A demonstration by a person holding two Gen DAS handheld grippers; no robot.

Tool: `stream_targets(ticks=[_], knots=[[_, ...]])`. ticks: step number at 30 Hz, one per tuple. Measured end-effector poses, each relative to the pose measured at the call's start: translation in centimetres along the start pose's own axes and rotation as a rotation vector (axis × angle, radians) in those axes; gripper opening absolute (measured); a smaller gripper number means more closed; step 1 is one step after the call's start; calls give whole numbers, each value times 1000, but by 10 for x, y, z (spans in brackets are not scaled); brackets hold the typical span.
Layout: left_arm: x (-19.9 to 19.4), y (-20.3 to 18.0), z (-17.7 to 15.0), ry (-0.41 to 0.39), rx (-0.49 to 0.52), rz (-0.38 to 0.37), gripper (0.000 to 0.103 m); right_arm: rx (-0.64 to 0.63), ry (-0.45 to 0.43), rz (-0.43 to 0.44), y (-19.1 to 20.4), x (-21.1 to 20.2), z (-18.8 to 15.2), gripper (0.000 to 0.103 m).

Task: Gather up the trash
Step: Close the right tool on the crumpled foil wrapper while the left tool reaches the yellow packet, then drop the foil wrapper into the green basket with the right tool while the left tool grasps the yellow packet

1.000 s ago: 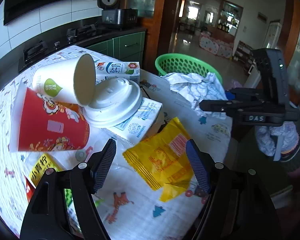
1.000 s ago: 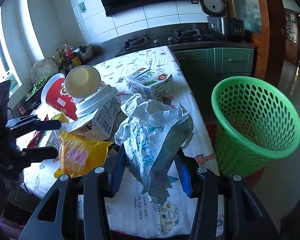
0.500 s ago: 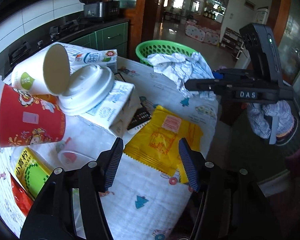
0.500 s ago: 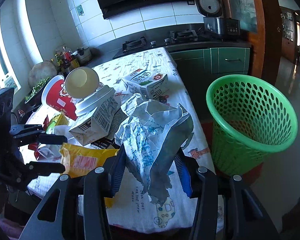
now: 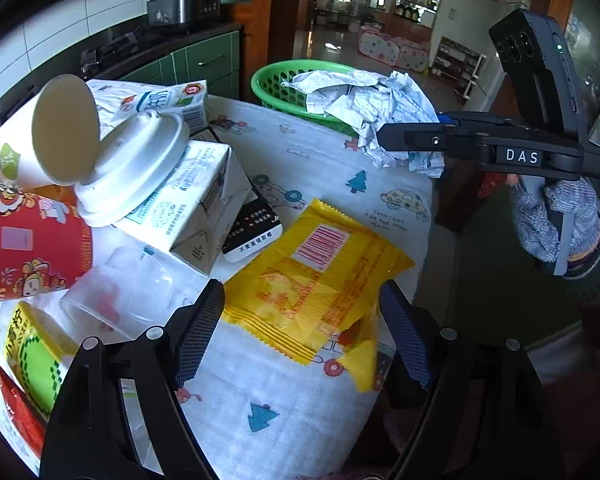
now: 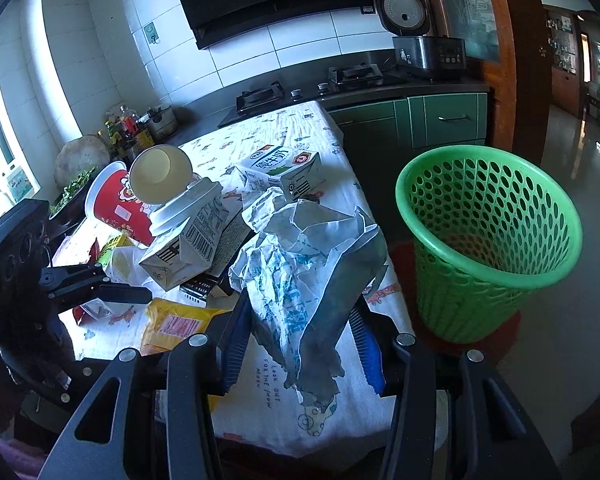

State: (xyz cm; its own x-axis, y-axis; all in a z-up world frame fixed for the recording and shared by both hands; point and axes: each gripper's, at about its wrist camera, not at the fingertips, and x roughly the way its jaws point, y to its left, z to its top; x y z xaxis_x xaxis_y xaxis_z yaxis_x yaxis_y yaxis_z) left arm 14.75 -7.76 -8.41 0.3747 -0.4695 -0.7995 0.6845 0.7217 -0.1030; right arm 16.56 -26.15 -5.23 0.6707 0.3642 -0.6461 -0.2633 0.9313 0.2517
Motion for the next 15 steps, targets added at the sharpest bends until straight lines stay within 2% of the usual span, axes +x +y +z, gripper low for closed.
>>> stream_targets(ticks=[4,6,7,8,10,15], knots=[[10,-2,-2,19,-5,-1,75,7,5,-2,-2,0,-2,47],[8,-3,-3,8,-7,-3,68,7,3,-3,-3,-1,-2,47],[6,-3,-2,5,-15,-12,63,8,1,-5,-3,-1,-2,47],[4,-3,-2,2,-19,-27,48,10,-1,-6,-4,-2,-1,47],[1,-6,-3,-4,-21,-35,42,15,-7,-3,-5,-4,1,47],[-3,-12,-4,-20,-22,-36,17,16,-18,-10,-6,-7,3,47]])
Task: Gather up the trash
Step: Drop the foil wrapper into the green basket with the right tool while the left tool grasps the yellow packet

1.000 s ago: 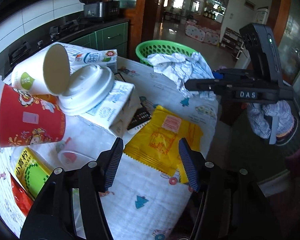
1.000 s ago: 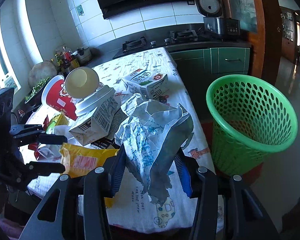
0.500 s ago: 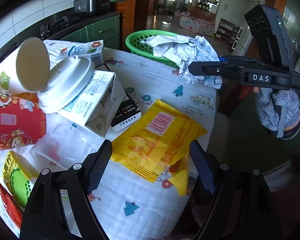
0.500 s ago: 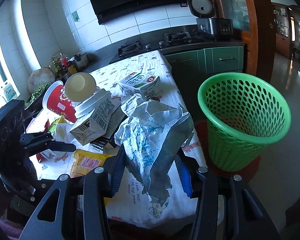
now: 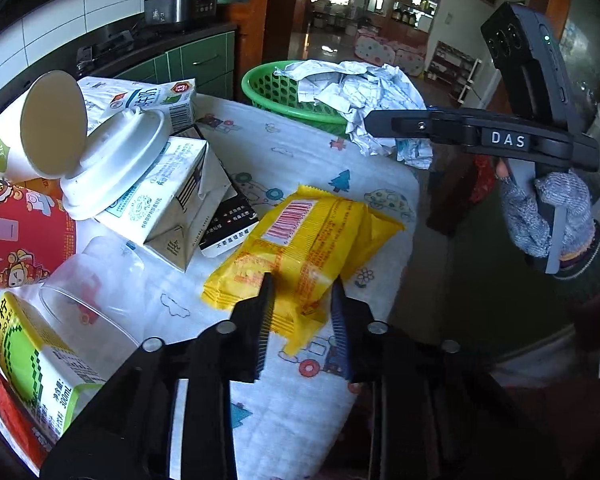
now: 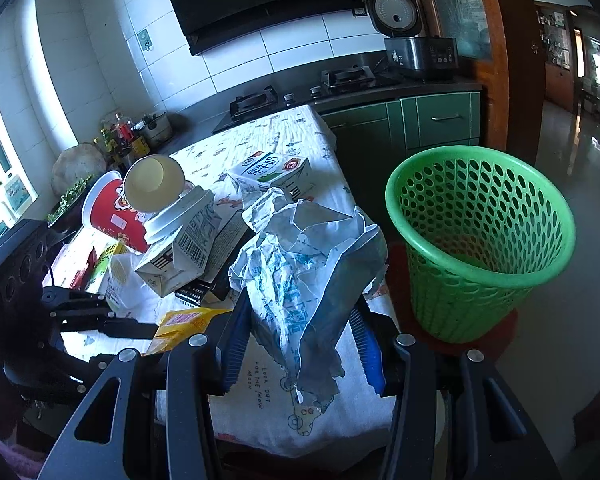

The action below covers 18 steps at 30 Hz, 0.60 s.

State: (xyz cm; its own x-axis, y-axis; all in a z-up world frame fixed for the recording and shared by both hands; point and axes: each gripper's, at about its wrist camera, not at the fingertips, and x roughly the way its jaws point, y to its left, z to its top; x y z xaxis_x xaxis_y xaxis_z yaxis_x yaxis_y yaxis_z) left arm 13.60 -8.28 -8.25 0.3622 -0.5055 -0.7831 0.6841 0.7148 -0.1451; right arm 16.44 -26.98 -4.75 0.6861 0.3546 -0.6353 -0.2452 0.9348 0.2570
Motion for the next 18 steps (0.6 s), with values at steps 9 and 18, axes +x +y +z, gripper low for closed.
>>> stream_targets(ticks=[9,18], knots=[[-20,-10,3,-39,-16,6,3,8,-23,-10,-4,-8,2,47],[-40,-21,34,-124,10,-8,0,47,-58,-63,-30,-16,19,47]])
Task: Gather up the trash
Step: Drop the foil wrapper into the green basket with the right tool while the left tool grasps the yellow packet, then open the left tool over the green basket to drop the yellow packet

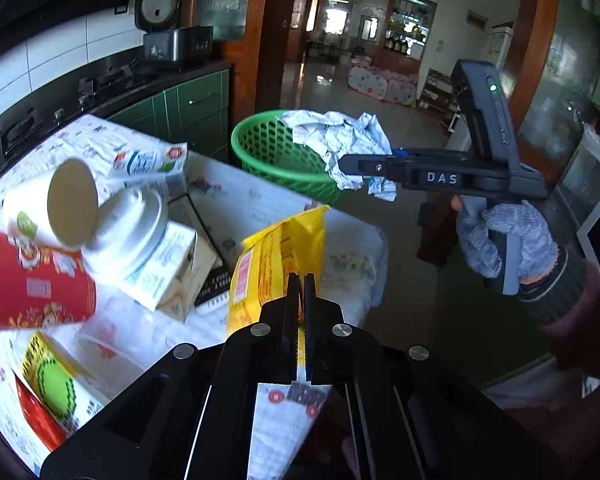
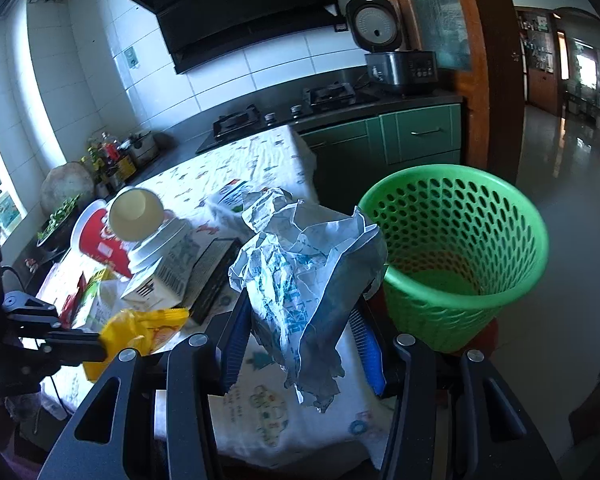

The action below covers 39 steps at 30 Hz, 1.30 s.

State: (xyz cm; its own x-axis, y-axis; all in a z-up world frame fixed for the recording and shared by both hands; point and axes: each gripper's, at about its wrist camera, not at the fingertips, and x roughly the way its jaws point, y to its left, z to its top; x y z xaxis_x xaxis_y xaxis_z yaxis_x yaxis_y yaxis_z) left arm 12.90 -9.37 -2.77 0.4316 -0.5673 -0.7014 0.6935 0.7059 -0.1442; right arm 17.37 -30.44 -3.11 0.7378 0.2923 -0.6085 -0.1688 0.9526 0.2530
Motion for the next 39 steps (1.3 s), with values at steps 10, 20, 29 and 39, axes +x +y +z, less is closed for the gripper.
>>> stream_targets(ticks=[10,20,29,39], knots=[[14,3,64,-60,4,-49,0,54,23,-192,-71,32,29,48],[77,3,145,-57,0,-81,0,126,61,-263,-132,74,49,63],[150,-1,186,9,-21,-92,0,143,37,-264,-148,67,47,72],[199,2,192,74,-94,-91,4,143,-2,-257,-146,40,30,76]])
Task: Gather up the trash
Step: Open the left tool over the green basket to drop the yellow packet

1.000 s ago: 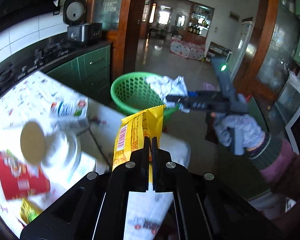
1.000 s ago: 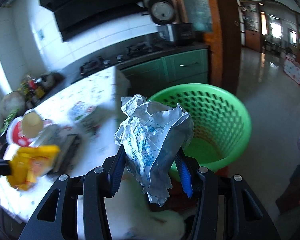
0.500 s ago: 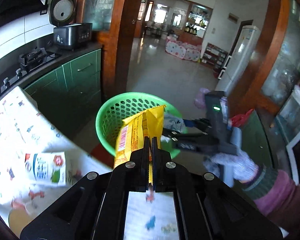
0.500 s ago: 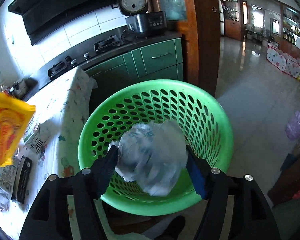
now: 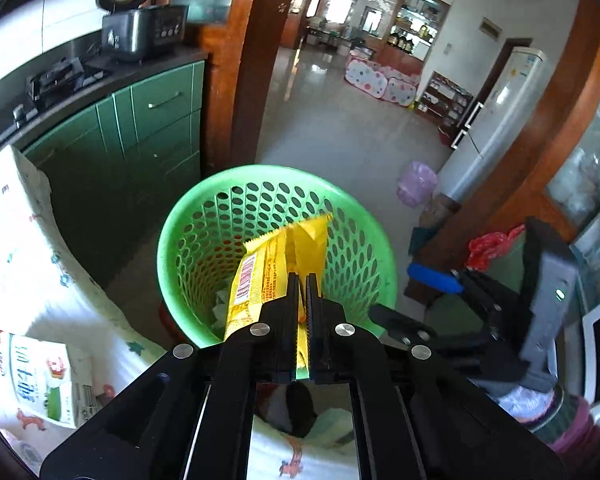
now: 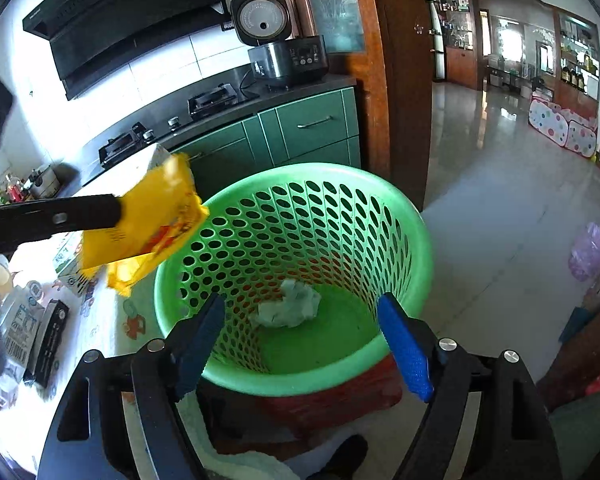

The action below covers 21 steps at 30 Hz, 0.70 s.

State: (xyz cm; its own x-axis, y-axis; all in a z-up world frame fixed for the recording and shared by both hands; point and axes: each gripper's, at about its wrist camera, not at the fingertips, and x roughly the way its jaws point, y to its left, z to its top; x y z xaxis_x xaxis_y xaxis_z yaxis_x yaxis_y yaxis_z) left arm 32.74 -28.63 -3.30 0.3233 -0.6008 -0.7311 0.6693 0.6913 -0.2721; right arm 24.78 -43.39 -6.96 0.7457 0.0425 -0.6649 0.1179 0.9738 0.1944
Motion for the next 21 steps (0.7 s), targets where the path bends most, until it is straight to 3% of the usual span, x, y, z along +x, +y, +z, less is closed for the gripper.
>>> stream_targets(ticks=[3,8,14,21], knots=[[7,1,-1,11,-17,7,11,4,-5,13,3,-5,-5,76],[1,1,-5,-19,-19,18,36,-11,-6,32,14,-12,-12,76],[-23,6,-13,-47,-36,51,38,-29,-6,53,29,-20,-18,76],[-90,9,-36,-117,-21,144,48,-67,-17,116,59,-40,-23,76]])
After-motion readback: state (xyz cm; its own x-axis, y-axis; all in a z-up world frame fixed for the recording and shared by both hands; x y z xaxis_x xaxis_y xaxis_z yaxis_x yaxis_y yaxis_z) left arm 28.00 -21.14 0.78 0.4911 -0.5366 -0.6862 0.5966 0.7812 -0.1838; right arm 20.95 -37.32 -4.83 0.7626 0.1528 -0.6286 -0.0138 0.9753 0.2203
